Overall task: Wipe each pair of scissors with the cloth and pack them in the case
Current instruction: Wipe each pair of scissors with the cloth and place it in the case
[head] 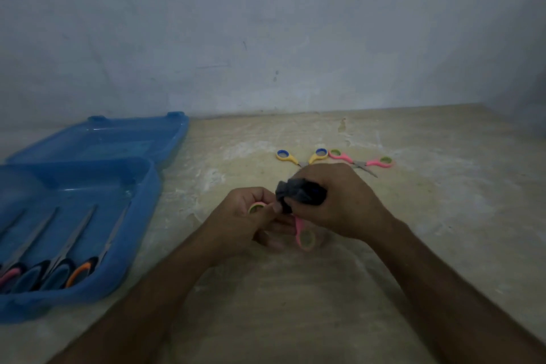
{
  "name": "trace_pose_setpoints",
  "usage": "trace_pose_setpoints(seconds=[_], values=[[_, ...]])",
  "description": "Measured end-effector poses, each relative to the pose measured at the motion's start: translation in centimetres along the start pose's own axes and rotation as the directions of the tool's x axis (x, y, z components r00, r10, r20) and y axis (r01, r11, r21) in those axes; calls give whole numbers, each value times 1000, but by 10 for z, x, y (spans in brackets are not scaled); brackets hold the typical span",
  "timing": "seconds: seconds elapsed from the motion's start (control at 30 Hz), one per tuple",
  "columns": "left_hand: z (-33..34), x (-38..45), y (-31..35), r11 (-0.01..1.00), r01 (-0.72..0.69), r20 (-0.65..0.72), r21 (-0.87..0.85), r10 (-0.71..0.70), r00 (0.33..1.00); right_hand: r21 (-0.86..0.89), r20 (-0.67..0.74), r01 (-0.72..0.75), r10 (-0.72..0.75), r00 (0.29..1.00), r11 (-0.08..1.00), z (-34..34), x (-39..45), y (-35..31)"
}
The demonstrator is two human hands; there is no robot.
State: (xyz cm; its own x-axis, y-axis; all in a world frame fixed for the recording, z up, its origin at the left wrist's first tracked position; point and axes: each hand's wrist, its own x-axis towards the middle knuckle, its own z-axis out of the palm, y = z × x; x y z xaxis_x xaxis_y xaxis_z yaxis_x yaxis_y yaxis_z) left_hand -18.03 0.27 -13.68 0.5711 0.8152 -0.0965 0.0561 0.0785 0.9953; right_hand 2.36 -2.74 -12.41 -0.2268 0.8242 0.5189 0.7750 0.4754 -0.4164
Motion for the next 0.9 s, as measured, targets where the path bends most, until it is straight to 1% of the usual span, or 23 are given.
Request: trace_pose_setpoints(seconds=[0.03, 0.1, 0.13, 0.17, 0.2, 0.23, 0.3, 0.33, 0.37, 0.4, 0.43, 0.5, 0.53, 0.6, 0.63, 0.67, 0.73, 0.77, 0.8, 0.83, 0.9], values=[[0, 0, 0, 1000, 0, 22, 11, -1, 1000, -11, -38, -33, 33, 999, 999, 3, 1, 3], [0, 0, 1, 1000, -5, 46, 13, 4, 999, -70, -190, -137, 122, 974, 988, 0, 4, 12], [0, 0, 2, 1000, -5, 40, -2, 5, 999, -102, -268, -176, 143, 953, 979, -5, 4, 16], [-1, 1, 3, 1000, -4, 20, -19, 4, 1000, -106, -323, -181, 139, 936, 978, -10, 2, 17], [-3, 2, 4, 999, -5, -7, -33, 5, 1000, -85, -340, -154, 116, 933, 984, -14, 0, 16], [-4, 3, 4, 999, -12, -35, -40, 10, 999, -56, -311, -103, 81, 947, 993, -16, -1, 12], [-5, 3, 4, 999, -27, -66, -30, 25, 997, -24, -149, -7, 4, 989, 1000, -11, -1, 2], [-5, 3, 3, 1000, -27, -61, -15, 26, 998, -26, -62, 12, -14, 998, 1000, -5, 0, -1], [-4, 2, 2, 1000, -22, -40, 5, 22, 999, -35, -15, 6, -6, 1000, 999, 0, 1, -2], [-2, 0, 2, 1000, -13, -8, 25, 13, 1000, -48, -22, -28, 27, 999, 998, 4, 2, 0], [-1, -1, 1, 999, -7, 25, 47, 6, 1000, -66, -81, -77, 71, 994, 995, 4, 4, 3], [1, -1, 2, 999, -6, 44, 49, 4, 999, -113, -250, -175, 143, 958, 978, -2, 5, 11], [0, -1, 3, 1000, -12, 13, 17, 12, 1000, -111, -308, -211, 169, 936, 971, -7, 3, 14], [-4, 2, 6, 997, -47, -108, -60, 41, 993, -40, -345, -243, 215, 914, 969, -14, 1, 14], [-8, 3, 7, 992, -73, -164, -106, 55, 985, 27, -324, -246, 241, 915, 969, -15, 0, 11], [-11, 5, 8, 982, -99, -202, -160, 66, 977, 106, -267, -262, 282, 921, 959, -14, 0, 7], [-16, 7, 8, 962, -143, -237, -232, 87, 968, 244, -64, -318, 342, 938, 916, -13, 1, -1], [-17, 8, 8, 957, -157, -248, -242, 95, 964, 296, 45, -340, 342, 939, 893, -12, 1, -5], [-16, 8, 9, 954, -166, -256, -248, 100, 962, 347, 119, -348, 328, 937, 871, -13, 1, -8], [-15, 8, 9, 952, -173, -260, -252, 105, 960, 409, 162, -355, 316, 935, 841, -13, 1, -11], [-13, 9, 9, 942, -184, -266, -281, 108, 958, 533, 200, -376, 318, 927, 759, -11, 2, -13]])
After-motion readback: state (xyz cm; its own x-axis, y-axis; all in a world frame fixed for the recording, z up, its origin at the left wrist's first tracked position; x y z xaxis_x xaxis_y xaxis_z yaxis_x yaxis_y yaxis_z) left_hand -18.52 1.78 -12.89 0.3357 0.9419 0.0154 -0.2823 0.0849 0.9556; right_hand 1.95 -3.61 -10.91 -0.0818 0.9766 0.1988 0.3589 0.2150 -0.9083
